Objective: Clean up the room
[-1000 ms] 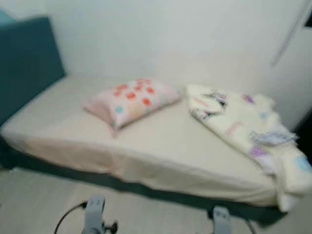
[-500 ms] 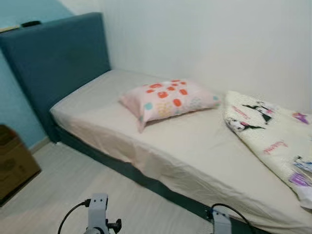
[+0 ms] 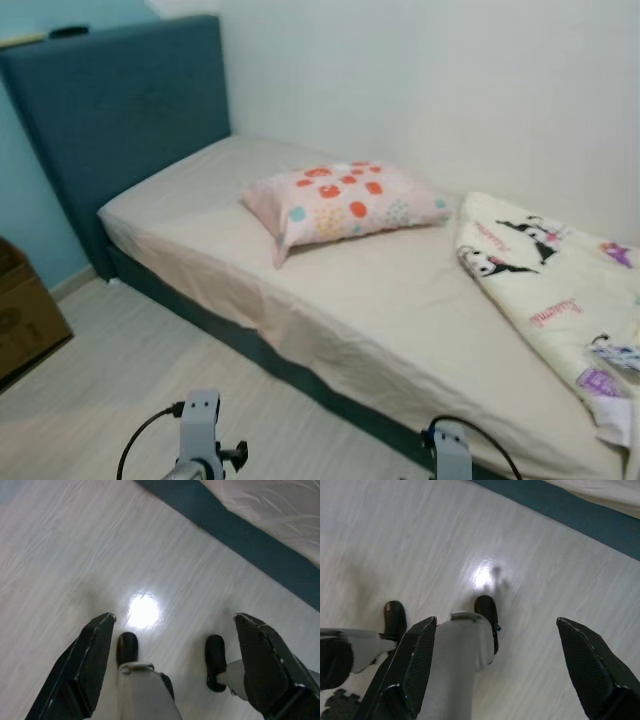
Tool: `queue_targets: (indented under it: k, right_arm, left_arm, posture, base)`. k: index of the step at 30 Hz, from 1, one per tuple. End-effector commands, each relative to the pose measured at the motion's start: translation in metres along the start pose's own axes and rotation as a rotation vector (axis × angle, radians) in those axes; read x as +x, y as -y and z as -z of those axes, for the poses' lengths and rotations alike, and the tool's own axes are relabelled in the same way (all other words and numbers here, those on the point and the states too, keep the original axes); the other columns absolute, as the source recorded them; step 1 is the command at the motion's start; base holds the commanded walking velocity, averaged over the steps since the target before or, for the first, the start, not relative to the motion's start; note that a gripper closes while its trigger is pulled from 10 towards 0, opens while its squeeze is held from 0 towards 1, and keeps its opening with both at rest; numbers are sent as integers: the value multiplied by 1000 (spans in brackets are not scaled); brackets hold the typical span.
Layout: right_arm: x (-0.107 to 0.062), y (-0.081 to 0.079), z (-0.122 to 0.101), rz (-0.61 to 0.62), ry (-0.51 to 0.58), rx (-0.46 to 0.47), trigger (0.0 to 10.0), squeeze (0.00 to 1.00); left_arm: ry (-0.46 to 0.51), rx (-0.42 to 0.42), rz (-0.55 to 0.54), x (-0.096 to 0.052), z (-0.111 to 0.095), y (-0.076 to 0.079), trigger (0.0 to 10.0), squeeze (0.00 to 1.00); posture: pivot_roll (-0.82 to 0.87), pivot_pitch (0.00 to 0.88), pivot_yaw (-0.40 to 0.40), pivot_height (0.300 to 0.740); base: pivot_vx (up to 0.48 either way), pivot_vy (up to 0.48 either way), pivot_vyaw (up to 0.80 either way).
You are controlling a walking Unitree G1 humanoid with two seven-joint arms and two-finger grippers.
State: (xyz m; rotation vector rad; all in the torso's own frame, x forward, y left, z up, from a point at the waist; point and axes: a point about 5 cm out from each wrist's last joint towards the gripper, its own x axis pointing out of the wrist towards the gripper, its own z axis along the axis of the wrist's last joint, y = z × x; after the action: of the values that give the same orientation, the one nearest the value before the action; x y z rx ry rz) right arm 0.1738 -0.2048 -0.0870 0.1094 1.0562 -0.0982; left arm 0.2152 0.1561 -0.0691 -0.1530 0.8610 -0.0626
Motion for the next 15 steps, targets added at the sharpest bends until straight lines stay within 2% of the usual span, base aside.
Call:
queue_targets:
  k: [1, 15]
  right_arm:
    - [0, 0, 2, 1, -12, -14, 10000, 0]
    - [0, 0, 2, 3, -16, -2, 10000, 0]
  left_arm:
    - [-21, -12, -8, -1, 5, 0, 10000, 0]
    - [0, -19, 10, 0, 1, 2, 10000, 0]
  posture:
    - [22, 0, -45, 740]
    - [15, 0, -38, 740]
  base:
    - [0, 0, 0]
    - [18, 0, 0]
